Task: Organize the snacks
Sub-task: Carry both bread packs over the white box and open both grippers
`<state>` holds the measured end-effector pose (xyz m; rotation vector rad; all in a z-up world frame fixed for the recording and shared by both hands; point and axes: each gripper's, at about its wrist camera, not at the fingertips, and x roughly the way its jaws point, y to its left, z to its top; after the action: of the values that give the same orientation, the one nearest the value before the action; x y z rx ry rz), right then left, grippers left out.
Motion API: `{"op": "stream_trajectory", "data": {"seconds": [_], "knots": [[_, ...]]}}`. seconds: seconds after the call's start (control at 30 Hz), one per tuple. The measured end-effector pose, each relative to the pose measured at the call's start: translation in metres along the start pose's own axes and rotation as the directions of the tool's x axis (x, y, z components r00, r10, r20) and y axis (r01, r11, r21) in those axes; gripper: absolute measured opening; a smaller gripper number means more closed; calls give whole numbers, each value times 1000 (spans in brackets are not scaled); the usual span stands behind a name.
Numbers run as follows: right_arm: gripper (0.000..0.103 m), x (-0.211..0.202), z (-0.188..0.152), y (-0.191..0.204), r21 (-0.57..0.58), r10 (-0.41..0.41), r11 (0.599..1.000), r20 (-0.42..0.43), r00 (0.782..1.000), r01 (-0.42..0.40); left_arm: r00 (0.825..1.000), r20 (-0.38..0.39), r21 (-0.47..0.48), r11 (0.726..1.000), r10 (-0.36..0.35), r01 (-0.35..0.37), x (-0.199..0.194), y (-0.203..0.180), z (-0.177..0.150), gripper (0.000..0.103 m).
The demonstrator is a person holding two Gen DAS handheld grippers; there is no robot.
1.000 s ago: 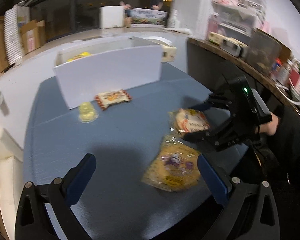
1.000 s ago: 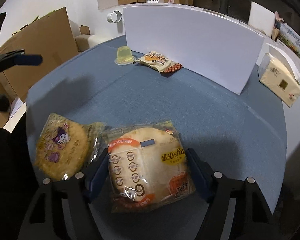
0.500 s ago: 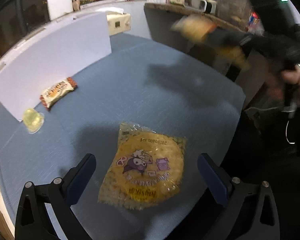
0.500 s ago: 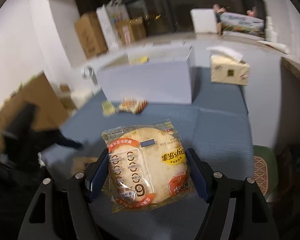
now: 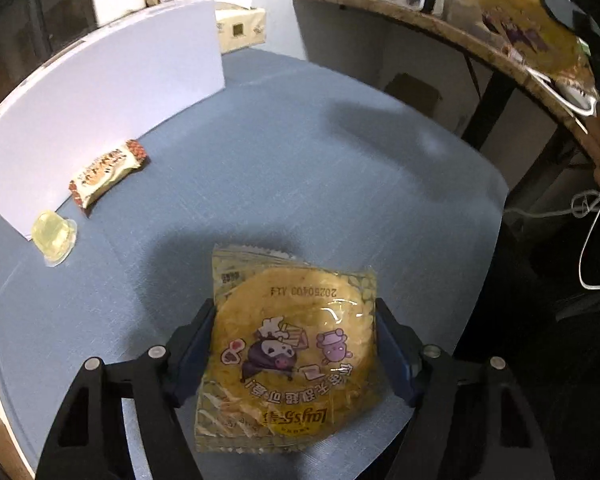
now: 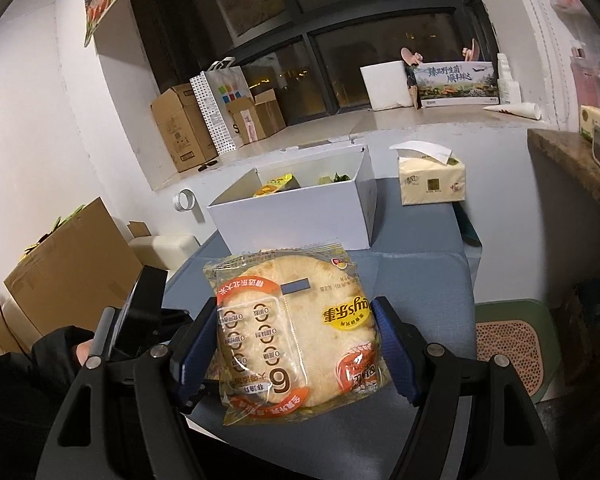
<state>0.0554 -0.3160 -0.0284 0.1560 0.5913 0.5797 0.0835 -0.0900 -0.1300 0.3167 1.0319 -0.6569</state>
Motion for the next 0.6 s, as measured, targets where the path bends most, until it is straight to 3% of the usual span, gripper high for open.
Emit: {"op": "stream_trajectory", "data": {"seconds": [0.13, 0.27, 0.4, 0.5, 0.6], "knots": [[78, 0, 1, 5, -10, 5, 1000, 5, 1000, -5, 998, 28, -33, 998, 49, -48, -10, 1, -2, 78], [78, 9, 2, 9, -17, -12, 1000, 0, 1000, 12, 982, 156, -111, 990, 102, -85, -51, 9, 1, 78], [78, 28, 14, 12, 3, -14, 1000, -8, 1000, 14, 944, 262, -242, 960, 202, -139, -92, 33, 14, 78], [78, 46, 33, 15, 9, -22, 1000, 6, 1000, 22, 900, 333, -343, 925, 282, -163, -125, 59, 31, 78], [78, 70, 60, 19, -12, -27, 1000, 9, 1000, 28, 869, 372, -392, 904, 325, -171, -148, 82, 51, 78]]}}
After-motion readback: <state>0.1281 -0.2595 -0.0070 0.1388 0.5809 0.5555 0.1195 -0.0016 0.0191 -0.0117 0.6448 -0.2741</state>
